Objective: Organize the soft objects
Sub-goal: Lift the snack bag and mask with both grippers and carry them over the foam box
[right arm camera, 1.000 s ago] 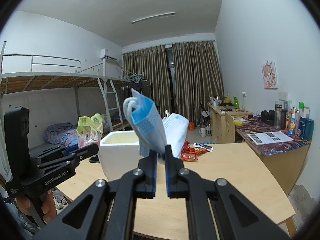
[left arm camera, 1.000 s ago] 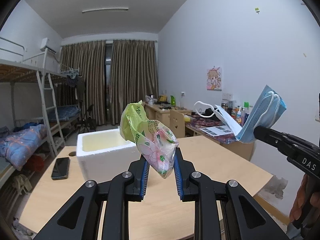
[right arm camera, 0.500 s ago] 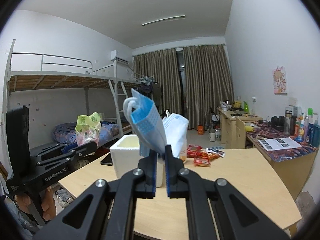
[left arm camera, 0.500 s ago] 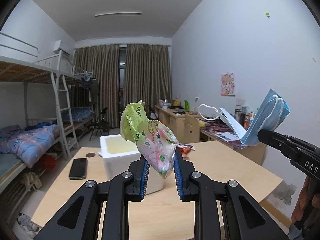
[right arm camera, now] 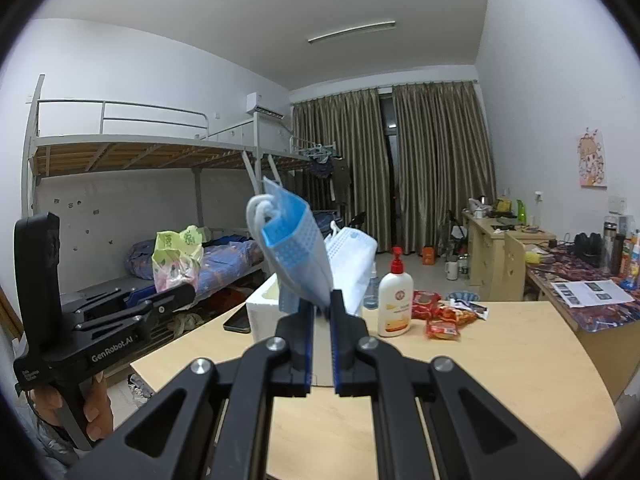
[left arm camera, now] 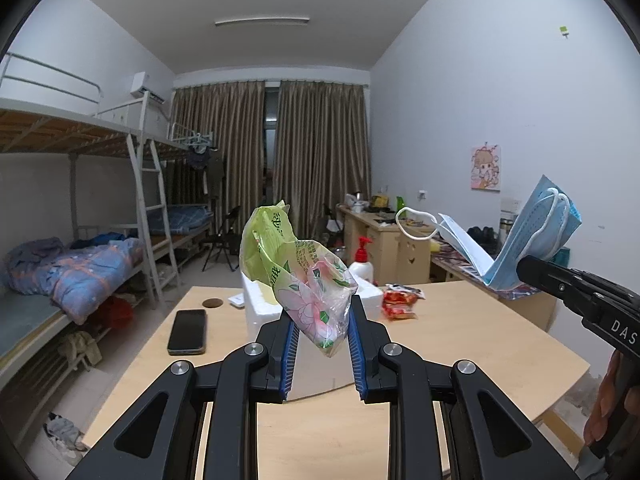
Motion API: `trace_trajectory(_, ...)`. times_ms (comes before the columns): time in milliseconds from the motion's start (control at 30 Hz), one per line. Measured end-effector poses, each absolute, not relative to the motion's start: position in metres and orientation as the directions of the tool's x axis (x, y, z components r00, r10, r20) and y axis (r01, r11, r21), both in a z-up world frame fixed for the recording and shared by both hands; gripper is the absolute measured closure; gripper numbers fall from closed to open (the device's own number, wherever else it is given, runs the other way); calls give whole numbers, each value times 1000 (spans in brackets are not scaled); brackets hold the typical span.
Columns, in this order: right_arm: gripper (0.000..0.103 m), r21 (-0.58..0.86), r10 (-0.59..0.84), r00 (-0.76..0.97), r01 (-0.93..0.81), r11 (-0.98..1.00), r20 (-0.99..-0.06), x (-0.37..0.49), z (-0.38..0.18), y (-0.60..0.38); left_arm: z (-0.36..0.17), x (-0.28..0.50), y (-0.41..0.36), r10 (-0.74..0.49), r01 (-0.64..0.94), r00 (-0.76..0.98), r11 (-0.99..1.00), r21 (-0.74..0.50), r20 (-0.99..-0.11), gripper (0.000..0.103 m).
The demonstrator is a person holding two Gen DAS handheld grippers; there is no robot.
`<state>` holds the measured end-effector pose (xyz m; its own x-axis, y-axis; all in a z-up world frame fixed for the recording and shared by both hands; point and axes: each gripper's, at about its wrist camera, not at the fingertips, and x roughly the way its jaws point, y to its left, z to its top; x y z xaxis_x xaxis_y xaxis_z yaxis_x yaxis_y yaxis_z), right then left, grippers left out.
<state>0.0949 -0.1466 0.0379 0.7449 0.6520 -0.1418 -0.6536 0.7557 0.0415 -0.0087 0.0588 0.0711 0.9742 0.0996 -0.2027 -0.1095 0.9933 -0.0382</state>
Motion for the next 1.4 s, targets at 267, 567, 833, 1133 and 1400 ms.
trace_trajectory(267, 93, 42, 677, 719, -680, 732, -158, 110, 35, -133, 72, 8, 77, 129, -142, 966, 989, -44, -224, 78)
trace_trajectory(567, 93, 42, 692, 702, -696, 716, -170, 126, 38, -121, 81, 27, 91, 152, -168, 963, 984, -55, -222, 78)
trace_trajectory(833, 93, 43, 698, 692, -704, 709, -183, 134, 39, -108, 87, 45, 98, 163, -183, 958, 981, -64, -234, 78)
trace_trajectory(1133, 93, 46, 705, 683, -711, 701, -193, 143, 45, -95, 89, 63, 105, 168, -189, 955, 980, -65, -245, 78)
trace_trajectory(1400, 93, 58, 707, 675, -713, 699, -213, 154, 45, -86, 86, 80, 111, 160, -182, 952, 981, -61, -260, 78)
